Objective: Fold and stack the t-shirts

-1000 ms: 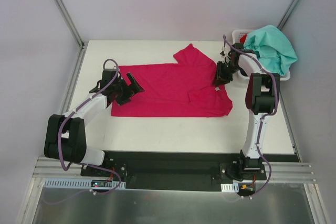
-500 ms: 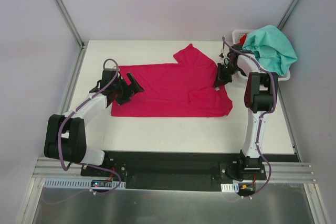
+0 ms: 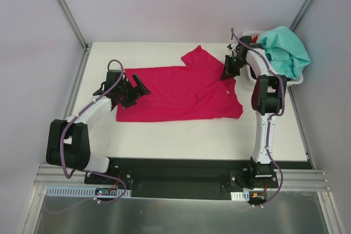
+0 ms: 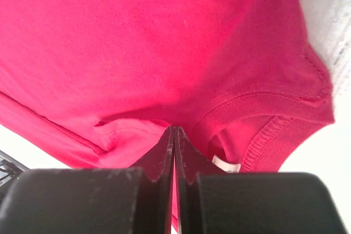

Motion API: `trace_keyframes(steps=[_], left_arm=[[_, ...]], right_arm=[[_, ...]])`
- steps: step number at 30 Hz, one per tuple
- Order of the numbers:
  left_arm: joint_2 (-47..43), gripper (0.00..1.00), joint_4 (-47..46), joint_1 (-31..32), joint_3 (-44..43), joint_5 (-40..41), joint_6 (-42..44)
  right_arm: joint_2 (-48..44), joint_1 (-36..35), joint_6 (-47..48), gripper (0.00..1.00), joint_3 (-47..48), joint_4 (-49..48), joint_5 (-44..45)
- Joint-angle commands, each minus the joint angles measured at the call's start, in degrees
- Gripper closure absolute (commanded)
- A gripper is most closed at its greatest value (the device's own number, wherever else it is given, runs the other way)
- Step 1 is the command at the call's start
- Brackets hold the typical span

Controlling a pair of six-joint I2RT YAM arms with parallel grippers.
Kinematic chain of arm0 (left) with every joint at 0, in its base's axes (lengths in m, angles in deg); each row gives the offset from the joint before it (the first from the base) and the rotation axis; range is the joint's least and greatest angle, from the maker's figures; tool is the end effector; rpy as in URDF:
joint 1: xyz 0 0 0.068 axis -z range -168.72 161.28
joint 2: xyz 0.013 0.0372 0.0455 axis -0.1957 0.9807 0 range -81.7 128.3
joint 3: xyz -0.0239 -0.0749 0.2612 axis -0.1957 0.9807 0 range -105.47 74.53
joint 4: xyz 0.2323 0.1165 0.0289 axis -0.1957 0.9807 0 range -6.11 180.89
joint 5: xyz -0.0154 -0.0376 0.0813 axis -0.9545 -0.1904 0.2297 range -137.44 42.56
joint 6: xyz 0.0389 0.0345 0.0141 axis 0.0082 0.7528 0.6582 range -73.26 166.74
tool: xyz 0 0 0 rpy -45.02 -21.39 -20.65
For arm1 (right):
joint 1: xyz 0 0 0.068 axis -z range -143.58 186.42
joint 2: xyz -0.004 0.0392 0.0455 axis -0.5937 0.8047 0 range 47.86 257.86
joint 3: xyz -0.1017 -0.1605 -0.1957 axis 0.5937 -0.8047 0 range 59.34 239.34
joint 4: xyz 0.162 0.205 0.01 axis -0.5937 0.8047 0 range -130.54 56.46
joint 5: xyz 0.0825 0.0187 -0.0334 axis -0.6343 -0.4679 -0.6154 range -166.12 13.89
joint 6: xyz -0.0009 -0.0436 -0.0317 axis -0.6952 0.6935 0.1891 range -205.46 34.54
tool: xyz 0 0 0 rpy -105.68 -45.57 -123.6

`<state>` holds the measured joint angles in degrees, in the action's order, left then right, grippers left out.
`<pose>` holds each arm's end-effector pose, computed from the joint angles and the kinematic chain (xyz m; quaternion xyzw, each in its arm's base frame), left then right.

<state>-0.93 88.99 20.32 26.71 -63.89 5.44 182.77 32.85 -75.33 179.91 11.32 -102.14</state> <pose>0.2958 -0.0571 0.2245 -0.1871 0.8721 -0.3007 0.3377 0.4995 0.0469 0.2009 -0.1598 0.9410 0.2085 0.2133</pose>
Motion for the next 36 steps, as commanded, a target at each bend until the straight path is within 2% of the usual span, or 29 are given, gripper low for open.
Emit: trace_keyframes(steps=[1,4,7,8,9,10,14,20,30,34,36], left_arm=[[0.18,0.01,0.96,0.45,-2.28,-0.52,1.13],[0.26,0.01,0.96,0.45,-2.11,-0.34,1.13],[0.44,0.01,0.96,0.45,-2.02,-0.69,0.96],[0.35,0.01,0.87,0.45,-2.02,-0.87,0.87],[0.35,0.01,0.96,0.45,-1.93,-0.87,0.87],[0.18,0.01,0.87,0.45,-1.93,-0.78,0.87],[-0.44,0.01,0.87,0.45,-1.76,-0.78,0.87],[-0.70,0.01,0.70,0.45,-1.14,-1.48,0.78],[1.58,0.01,0.35,0.45,-2.20,-0.78,3.07],[5.88,0.01,-0.79,0.37,-2.90,-1.39,2.45],[7.20,0.01,-1.76,0.28,-2.90,-1.92,2.28]], right_arm=[[1.23,-1.00,-0.37,0.99,2.04,2.90,-1.23],[0.88,-1.26,-0.20,0.99,0.28,2.11,-0.70],[0.79,-1.26,-0.11,0.92,-0.51,2.11,-0.17],[0.62,-1.43,-0.11,0.79,-0.69,2.20,0.96],[0.18,-1.44,-0.11,0.73,-0.86,2.28,1.32],[-0.09,-1.44,-0.11,0.62,-0.95,2.20,1.67],[-2.80,-1.70,-0.20,0.47,-1.04,3.86,3.52],[-10.53,-3.45,-0.90,0.45,-6.22,2.12,2.99],[-18.44,-7.58,-1.43,0.45,-13.25,1.58,4.14],[-24.69,-9.96,-3.19,0.46,-25.53,-5.07,3.18],[-25.75,-9.96,-3.71,0.46,-27.40,-6.41,3.34]])
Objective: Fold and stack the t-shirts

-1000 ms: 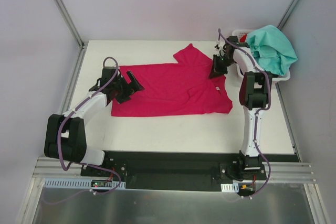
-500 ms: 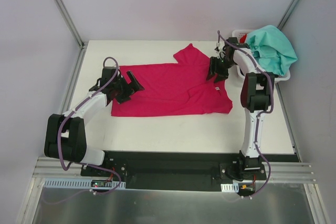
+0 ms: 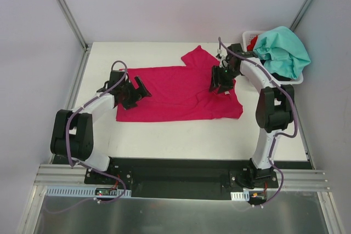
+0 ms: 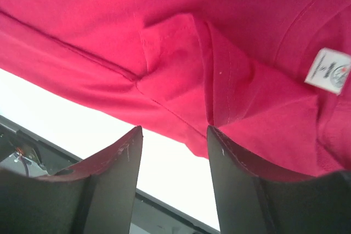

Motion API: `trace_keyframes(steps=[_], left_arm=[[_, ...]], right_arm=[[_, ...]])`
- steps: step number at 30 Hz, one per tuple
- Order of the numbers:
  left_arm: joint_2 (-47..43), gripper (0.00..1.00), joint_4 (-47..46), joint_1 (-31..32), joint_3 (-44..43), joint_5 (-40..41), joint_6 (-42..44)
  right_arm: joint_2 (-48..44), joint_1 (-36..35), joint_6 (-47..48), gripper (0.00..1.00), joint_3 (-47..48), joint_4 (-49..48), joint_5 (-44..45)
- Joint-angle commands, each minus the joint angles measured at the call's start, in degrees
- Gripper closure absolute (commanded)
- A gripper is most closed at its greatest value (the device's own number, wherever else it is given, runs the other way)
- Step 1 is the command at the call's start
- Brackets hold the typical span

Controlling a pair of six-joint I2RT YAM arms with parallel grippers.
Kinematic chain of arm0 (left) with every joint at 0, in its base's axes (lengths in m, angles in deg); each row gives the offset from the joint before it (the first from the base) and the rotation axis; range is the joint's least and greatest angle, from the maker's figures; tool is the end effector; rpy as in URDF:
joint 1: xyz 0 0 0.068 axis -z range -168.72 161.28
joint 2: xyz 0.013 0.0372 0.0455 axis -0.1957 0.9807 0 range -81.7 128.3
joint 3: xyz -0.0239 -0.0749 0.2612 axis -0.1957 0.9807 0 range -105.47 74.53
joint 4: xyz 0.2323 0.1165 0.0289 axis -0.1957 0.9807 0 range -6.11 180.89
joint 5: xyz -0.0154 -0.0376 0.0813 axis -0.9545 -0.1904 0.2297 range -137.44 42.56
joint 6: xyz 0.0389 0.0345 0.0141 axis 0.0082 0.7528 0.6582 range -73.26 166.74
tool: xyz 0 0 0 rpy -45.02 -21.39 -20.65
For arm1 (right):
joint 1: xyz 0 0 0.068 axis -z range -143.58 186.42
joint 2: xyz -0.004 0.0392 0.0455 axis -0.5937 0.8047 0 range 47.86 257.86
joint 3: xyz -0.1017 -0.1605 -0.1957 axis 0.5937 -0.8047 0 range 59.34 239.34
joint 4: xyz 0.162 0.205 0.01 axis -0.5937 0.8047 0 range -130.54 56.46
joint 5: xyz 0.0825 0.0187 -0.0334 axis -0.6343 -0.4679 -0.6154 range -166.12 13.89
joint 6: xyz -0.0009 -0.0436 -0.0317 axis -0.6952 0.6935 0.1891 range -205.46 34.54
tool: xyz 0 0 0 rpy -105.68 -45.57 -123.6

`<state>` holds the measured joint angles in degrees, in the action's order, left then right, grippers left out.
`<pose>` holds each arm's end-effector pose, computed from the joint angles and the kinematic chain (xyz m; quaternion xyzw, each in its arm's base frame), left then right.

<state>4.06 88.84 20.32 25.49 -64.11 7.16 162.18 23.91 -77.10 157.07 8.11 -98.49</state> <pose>0.3081 -0.0592 0.2065 -0.1806 0.8865 -0.2872 0.3147 0.4125 0.1055 0.2445 -0.2145 0.9348 0.1971 0.2034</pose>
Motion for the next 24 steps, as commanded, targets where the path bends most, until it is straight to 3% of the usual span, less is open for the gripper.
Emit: trace_keyframes(steps=[1,15,24], left_arm=[[2.66,0.01,-1.61,0.10,-1.76,-1.96,0.55],[1.17,0.01,-1.79,-0.34,-1.33,-1.88,1.16],[-0.24,0.01,-1.26,-0.60,-1.06,-1.53,1.87]], right_arm=[[-5.08,-1.02,-1.68,0.47,-4.83,-3.29,0.39],[-1.82,-0.93,2.45,0.48,0.88,-4.25,2.86],[2.32,0.21,2.45,0.49,4.32,-3.20,-0.92]])
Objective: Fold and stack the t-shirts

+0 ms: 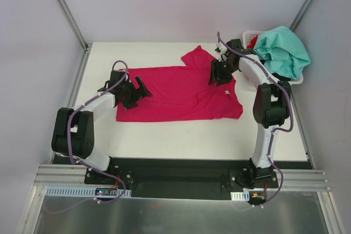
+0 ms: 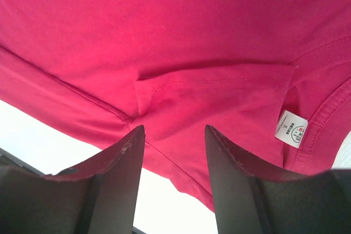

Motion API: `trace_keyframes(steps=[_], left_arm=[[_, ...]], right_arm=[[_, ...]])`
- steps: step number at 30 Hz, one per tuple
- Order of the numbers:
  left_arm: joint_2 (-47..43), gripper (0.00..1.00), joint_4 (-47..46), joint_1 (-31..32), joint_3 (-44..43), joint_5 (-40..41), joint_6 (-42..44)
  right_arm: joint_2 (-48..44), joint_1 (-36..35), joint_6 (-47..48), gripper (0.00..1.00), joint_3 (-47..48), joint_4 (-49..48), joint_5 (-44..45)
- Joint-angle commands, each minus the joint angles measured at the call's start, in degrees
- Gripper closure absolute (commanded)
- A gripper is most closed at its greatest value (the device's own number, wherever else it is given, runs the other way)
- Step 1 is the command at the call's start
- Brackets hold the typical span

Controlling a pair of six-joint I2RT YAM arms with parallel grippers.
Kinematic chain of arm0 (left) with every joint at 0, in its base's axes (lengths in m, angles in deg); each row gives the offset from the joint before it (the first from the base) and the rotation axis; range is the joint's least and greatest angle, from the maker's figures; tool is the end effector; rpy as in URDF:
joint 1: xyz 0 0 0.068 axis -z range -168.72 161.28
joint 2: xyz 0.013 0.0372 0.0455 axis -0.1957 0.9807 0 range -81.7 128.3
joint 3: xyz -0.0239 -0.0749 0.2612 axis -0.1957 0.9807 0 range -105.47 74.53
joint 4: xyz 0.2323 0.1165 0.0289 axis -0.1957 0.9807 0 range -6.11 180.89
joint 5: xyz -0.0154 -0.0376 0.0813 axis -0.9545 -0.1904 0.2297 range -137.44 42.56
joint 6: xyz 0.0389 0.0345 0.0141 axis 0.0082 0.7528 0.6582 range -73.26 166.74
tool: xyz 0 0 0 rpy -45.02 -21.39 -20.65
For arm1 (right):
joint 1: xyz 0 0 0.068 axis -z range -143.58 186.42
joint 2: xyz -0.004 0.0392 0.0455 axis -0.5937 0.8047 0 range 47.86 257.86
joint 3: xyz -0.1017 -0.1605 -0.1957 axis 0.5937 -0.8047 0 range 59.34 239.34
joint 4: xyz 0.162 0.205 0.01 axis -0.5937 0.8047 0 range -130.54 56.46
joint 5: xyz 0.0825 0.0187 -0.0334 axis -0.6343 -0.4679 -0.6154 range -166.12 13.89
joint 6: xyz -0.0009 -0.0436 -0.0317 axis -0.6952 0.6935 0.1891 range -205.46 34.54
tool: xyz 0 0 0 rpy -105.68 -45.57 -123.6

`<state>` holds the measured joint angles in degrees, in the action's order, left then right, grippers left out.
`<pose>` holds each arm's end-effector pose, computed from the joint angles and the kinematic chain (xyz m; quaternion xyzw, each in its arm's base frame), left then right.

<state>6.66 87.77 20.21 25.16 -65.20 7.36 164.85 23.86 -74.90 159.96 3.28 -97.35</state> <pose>0.3142 -0.0602 0.1965 -0.1784 0.8900 -0.2907 0.3026 0.4317 0.1095 0.2442 -0.2368 0.9210 0.1825 0.2497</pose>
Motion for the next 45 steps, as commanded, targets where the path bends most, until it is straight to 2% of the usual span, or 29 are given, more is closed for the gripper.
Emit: trace_keyframes(steps=[1,6,11,19,31,41,45], left_arm=[[-2.67,0.01,-0.19,-0.49,-0.65,-0.17,1.84],[-1.43,0.01,-0.28,-0.67,-0.56,-0.70,1.41],[0.14,0.01,-0.72,-1.02,-0.82,-1.23,1.50],[-0.99,0.01,-0.80,-4.44,1.37,0.10,1.23],[-4.33,0.01,3.24,-5.32,-0.91,3.17,1.93],[-1.35,0.01,2.63,-8.57,-1.88,2.90,0.53],[0.59,0.01,2.19,-12.08,-3.19,3.96,0.88]], right_arm=[[-1.14,0.08,-0.89,0.49,-0.06,0.67,-3.28],[-6.24,-0.19,-4.85,0.51,-12.09,-2.41,-3.64],[-7.66,-0.45,-4.24,0.52,-17.82,-6.02,-3.99],[-2.65,-0.28,-3.27,0.53,-16.07,-7.34,-2.41],[4.82,-0.10,-3.80,0.53,-10.45,-5.14,0.85],[3.78,-0.28,-3.45,0.53,-10.62,-3.65,-0.21],[2.64,-0.63,-2.92,0.53,-11.06,-3.12,-0.04]])
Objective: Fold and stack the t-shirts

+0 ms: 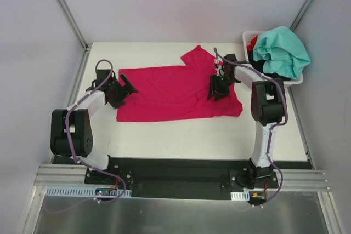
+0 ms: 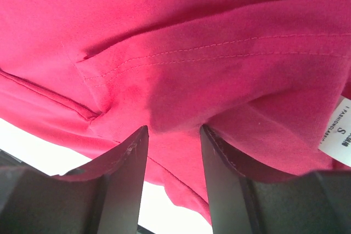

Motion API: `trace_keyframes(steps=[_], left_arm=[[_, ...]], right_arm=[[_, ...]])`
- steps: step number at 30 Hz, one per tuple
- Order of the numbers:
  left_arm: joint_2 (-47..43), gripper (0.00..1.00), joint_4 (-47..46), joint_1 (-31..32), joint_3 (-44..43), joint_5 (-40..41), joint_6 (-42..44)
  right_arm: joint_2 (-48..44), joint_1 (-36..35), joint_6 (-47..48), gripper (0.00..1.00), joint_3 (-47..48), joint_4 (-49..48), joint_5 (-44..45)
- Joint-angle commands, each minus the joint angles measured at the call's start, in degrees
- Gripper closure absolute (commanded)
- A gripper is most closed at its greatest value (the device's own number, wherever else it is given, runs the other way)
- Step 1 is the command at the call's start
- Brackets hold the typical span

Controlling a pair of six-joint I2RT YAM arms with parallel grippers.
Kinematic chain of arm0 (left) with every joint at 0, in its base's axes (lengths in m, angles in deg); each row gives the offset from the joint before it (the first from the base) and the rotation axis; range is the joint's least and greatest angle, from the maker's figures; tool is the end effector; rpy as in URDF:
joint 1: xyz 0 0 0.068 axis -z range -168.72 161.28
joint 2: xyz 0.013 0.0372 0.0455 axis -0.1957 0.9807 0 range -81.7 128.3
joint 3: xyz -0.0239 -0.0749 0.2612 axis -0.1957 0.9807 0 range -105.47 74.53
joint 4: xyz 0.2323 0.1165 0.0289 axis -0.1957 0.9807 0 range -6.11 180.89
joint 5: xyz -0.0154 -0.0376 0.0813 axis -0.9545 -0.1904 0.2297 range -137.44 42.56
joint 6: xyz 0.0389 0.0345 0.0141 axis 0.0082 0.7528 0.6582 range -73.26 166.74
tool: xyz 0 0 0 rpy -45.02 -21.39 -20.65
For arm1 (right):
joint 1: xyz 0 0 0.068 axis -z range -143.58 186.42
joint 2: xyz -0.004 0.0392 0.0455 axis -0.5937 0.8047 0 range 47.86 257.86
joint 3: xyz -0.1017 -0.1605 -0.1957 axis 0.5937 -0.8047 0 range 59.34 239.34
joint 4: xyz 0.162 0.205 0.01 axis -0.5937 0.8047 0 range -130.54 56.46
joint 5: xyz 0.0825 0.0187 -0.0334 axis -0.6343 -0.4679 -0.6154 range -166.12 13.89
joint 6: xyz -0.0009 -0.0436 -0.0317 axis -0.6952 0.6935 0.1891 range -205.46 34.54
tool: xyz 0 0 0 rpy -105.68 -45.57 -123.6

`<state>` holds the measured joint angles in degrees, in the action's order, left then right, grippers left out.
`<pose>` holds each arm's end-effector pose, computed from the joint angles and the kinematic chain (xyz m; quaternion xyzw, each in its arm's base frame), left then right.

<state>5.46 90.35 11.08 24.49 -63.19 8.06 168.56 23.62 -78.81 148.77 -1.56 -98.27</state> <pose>0.3170 -0.0084 0.2025 -0.2522 0.8764 -0.2475 0.3271 0.4179 0.1088 0.1638 -0.1958 0.9473 0.1981 0.1580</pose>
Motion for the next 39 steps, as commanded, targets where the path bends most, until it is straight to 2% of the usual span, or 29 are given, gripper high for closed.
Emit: trace_keyframes(steps=[1,4,8,16,26,33,39], left_arm=[[2.40,0.01,-0.39,-3.65,-2.69,1.95,-0.08],[3.72,0.02,-1.27,-5.94,-3.04,4.49,-0.08],[6.53,0.06,-3.55,-6.65,-4.71,1.78,-0.26],[8.91,0.07,-4.35,-6.73,-6.30,-0.77,-1.05],[9.53,0.21,-5.23,-6.39,-3.23,-1.92,-2.37],[8.38,0.36,-4.70,-6.39,-0.76,-0.34,-2.90],[7.59,0.58,-3.30,-6.47,0.56,1.24,-3.16]], right_arm=[[-1.26,-0.47,0.99,0.53,-0.04,1.80,0.88],[-2.23,-0.65,1.08,0.53,-0.04,1.80,0.53],[-2.58,-1.09,1.25,0.53,0.22,2.24,0.18],[-3.11,-1.27,1.96,0.54,0.22,2.85,0.71],[-3.11,-1.35,1.52,0.54,0.22,2.94,0.53],[-3.55,-1.35,1.34,0.54,0.40,3.03,0.53],[-3.81,-1.35,1.52,0.54,0.92,3.47,0.79]])
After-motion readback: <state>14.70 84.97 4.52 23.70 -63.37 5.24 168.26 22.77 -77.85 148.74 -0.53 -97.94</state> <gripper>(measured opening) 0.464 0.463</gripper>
